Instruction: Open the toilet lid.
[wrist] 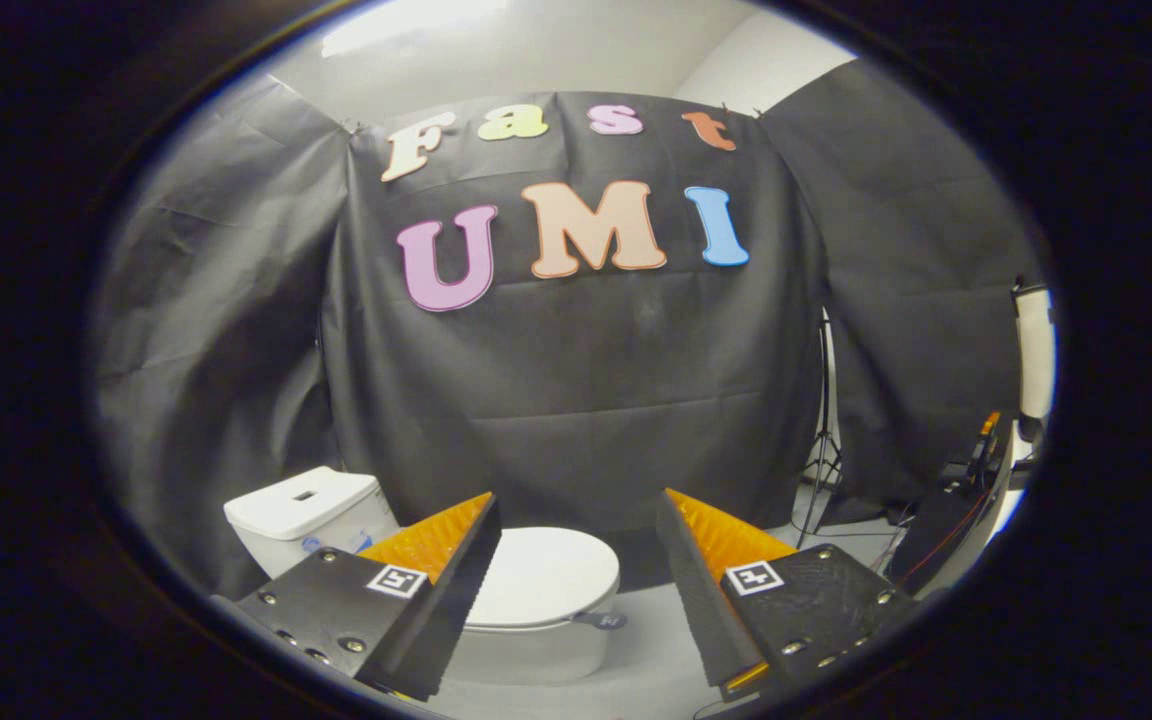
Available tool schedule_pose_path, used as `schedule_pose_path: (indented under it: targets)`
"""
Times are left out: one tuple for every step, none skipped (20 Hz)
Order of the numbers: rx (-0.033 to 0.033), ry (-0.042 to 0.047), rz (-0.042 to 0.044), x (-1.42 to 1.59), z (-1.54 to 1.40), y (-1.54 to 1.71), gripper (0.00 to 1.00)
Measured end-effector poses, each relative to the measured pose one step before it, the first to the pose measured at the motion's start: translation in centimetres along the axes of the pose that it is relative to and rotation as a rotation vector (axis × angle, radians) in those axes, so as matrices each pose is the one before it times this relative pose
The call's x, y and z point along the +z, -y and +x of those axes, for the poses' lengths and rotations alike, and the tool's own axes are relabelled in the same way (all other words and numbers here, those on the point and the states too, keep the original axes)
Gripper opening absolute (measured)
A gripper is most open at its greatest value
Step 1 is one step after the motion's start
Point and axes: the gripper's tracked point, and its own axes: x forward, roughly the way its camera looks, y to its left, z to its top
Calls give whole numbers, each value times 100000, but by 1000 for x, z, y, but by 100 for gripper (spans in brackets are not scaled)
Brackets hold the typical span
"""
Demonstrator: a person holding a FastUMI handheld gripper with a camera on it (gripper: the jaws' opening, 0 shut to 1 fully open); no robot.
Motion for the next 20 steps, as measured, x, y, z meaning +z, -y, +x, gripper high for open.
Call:
schedule_pose_path:
  targets:
    - [-1613, -22, 805, -11, 233, 421, 93]
    - [-1881, -75, 1333, 20, 237, 470, 93]
    - [-1950, -129, 1945, -168, 126, 466, 93]
    - [-1747, -89, 2248, -125, 184, 490, 93]
    - [-1522, -392, 2693, -284, 190, 385, 93]
    - [-1240, 229, 2905, -96, 216, 284, 93]
    - [-852, 287, 3259, -211, 315, 221, 92]
    - [-446, 538, 3850, -141, 364, 163, 89]
    - [-259, 774, 3765, -204, 390, 136, 86]
    - [-1335, 685, 3867, -503, 558, 365, 86]
    - [-2157, 242, 4124, -776, 548, 540, 86]
    - [-1961, 183, 4856, -917, 572, 546, 86]
    - [-1619, -104, 5319, -1064, 391, 334, 86]
    - [-1420, -28, 5201, -1139, 540, 299, 86]
    - [-1170, -500, 4706, -1384, 570, 211, 86]
    - [-1341, -976, 4138, -1602, 357, 299, 86]
    - [-1364, -1922, 3706, -1933, 232, 435, 86]
    - [-1818, -2532, 3270, -1958, 349, 604, 86]
    - [-1730, -2848, 2765, -2011, 466, 759, 85]
    - [-1687, -2617, 2409, -1761, 547, 680, 86]
